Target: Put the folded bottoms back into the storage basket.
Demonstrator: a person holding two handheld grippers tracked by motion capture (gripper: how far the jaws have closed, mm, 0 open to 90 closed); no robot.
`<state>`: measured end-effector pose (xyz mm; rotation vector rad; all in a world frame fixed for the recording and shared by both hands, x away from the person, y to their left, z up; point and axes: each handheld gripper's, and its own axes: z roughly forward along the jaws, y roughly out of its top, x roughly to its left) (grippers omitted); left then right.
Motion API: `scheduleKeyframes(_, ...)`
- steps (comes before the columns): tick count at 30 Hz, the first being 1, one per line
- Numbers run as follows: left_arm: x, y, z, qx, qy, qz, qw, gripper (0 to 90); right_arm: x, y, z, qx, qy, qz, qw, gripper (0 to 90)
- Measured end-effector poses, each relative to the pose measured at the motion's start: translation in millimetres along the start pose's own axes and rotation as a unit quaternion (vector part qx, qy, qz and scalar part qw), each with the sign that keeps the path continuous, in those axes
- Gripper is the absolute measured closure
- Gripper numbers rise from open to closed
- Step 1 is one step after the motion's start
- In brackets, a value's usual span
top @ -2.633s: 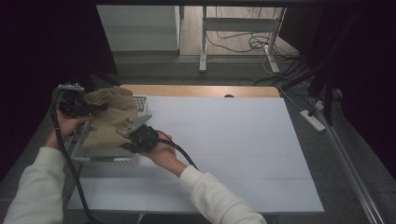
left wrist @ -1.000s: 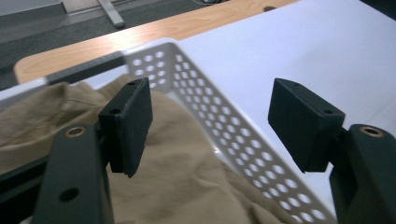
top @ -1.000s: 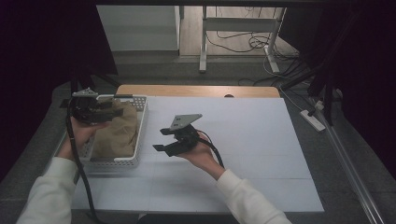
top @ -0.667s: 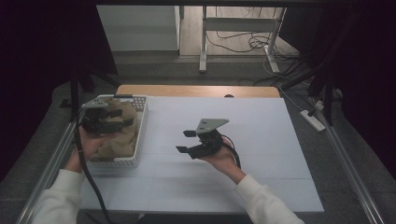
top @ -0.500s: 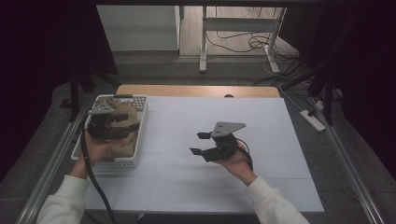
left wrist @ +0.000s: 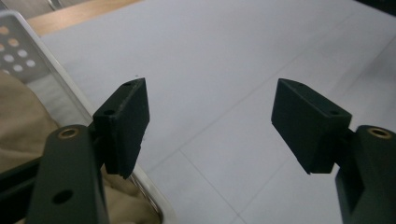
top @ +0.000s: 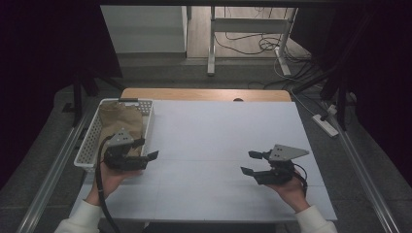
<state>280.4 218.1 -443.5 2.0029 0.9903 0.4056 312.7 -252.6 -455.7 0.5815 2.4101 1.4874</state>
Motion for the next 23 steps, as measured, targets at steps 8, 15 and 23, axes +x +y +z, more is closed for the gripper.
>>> scheduleKeyframes(8,-1.6,-6.8,0.4,-0.001,-0.001,-0.003,1.0,27.0,-9.6,-11.8,-10.6,0.017,-0.018,-0.001,0.9997,35.3)
scheduleKeyframes(15,-2.4,-10.1,1.7,0.005,-0.009,-0.003,0.9999,26.3,-11.5,-11.2,-14.2,0.019,-0.023,-0.013,0.9995,35.3)
scheduleKeyframes(23,-3.2,-9.8,2.5,0.004,-0.008,-0.005,0.9999,24.7,-11.8,-12.2,-14.5,0.022,-0.015,-0.017,0.9995,35.2)
